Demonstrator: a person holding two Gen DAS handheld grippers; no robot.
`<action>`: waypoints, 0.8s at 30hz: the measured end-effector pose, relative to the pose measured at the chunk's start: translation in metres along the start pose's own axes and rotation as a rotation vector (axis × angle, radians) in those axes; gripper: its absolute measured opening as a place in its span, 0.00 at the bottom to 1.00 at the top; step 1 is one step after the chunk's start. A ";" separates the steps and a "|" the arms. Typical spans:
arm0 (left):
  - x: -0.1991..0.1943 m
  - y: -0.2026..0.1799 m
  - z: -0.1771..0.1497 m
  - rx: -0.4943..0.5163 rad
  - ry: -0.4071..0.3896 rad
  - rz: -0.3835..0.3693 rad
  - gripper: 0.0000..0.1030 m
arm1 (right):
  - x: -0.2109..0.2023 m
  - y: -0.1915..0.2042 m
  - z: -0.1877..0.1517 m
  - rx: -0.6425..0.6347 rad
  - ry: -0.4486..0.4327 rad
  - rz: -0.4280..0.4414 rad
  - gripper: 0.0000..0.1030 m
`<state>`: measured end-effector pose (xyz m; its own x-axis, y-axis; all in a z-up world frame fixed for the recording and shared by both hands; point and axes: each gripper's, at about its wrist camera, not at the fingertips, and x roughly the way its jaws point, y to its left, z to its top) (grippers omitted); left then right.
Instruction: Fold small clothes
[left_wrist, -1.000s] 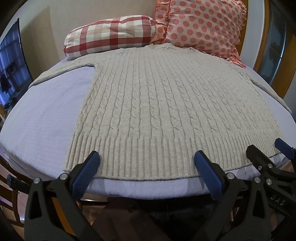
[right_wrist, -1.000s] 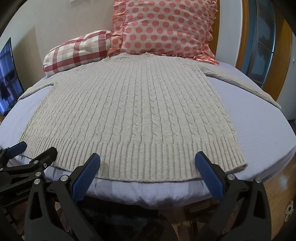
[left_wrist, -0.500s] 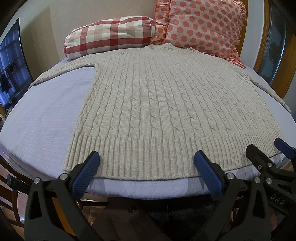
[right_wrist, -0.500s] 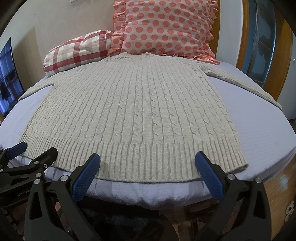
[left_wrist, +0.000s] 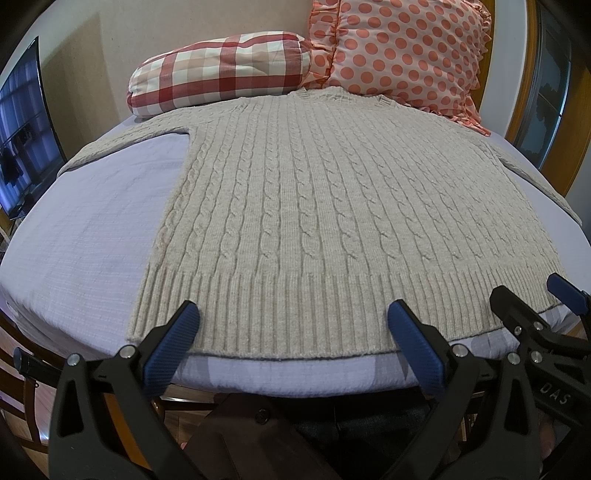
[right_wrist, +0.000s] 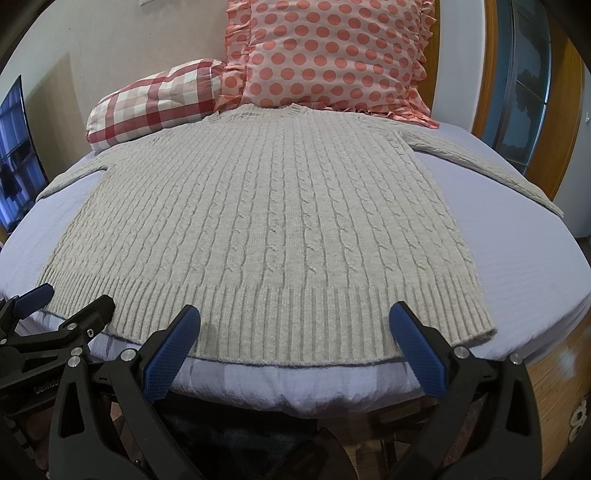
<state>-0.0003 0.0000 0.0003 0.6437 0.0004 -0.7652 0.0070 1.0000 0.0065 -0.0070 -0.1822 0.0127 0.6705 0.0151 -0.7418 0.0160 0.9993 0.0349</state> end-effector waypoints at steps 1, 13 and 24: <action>0.000 0.000 0.000 0.000 0.000 0.000 0.98 | 0.000 0.000 -0.001 -0.001 0.000 -0.001 0.99; 0.000 0.000 0.000 0.000 -0.002 0.000 0.98 | 0.002 0.001 0.001 0.000 0.002 -0.001 0.99; 0.000 0.000 0.000 0.000 -0.004 0.000 0.98 | 0.005 0.002 0.001 0.011 0.007 0.001 0.99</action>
<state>-0.0002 -0.0001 0.0005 0.6468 0.0008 -0.7627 0.0068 1.0000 0.0067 -0.0031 -0.1798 0.0094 0.6654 0.0168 -0.7463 0.0232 0.9988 0.0432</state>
